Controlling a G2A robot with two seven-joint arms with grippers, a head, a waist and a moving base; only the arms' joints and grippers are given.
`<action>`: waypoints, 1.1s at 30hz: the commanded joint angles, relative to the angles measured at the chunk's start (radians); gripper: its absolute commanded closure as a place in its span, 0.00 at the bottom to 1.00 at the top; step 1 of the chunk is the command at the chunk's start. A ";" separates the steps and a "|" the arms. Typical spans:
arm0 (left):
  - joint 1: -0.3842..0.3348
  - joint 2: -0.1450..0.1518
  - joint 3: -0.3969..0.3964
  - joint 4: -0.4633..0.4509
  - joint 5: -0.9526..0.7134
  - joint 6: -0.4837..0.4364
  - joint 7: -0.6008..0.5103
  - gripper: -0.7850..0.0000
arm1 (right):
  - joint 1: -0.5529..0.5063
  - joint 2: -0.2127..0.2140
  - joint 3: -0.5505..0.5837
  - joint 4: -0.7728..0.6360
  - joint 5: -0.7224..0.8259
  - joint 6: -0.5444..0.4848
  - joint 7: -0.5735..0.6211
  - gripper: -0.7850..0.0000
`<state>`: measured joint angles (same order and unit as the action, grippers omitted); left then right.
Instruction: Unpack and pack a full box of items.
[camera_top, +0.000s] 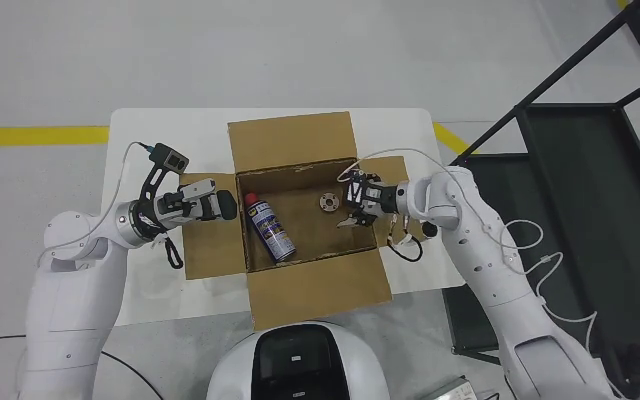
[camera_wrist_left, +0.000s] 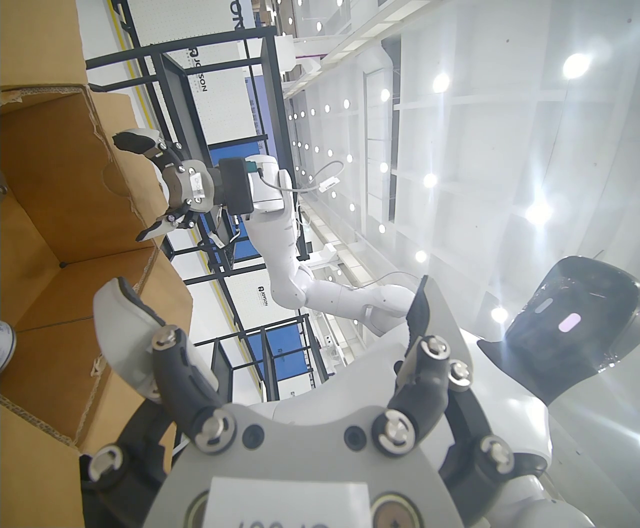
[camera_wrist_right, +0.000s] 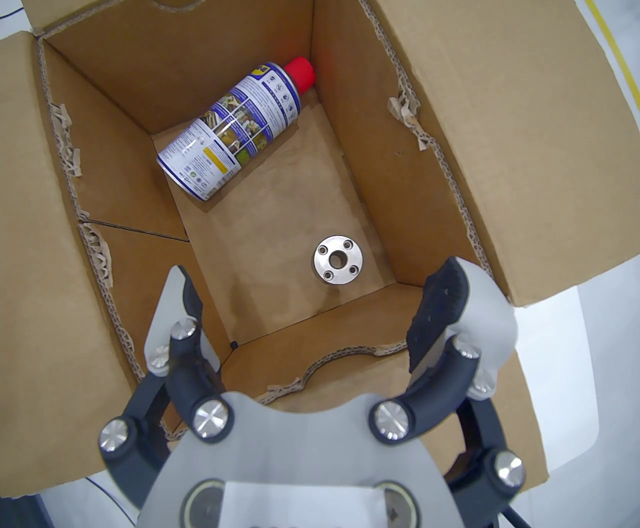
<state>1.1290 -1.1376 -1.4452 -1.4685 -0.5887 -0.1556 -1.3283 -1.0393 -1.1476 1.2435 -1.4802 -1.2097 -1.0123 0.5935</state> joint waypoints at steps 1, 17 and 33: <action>0.000 0.000 0.000 0.000 0.000 0.000 0.000 0.00 | 0.000 0.000 0.000 0.000 0.000 0.000 0.000 0.00; 0.000 0.000 0.000 0.000 0.000 0.000 0.000 0.00 | 0.368 -0.059 -0.396 0.334 -0.084 0.000 -0.195 0.00; 0.000 0.000 0.000 0.000 0.000 0.000 0.000 0.00 | 0.526 -0.134 -0.645 0.690 -0.132 0.045 -0.243 0.00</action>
<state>1.1290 -1.1376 -1.4452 -1.4685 -0.5887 -0.1556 -1.3283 -0.5187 -1.2738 0.6061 -0.7989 -1.3479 -0.9792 0.3239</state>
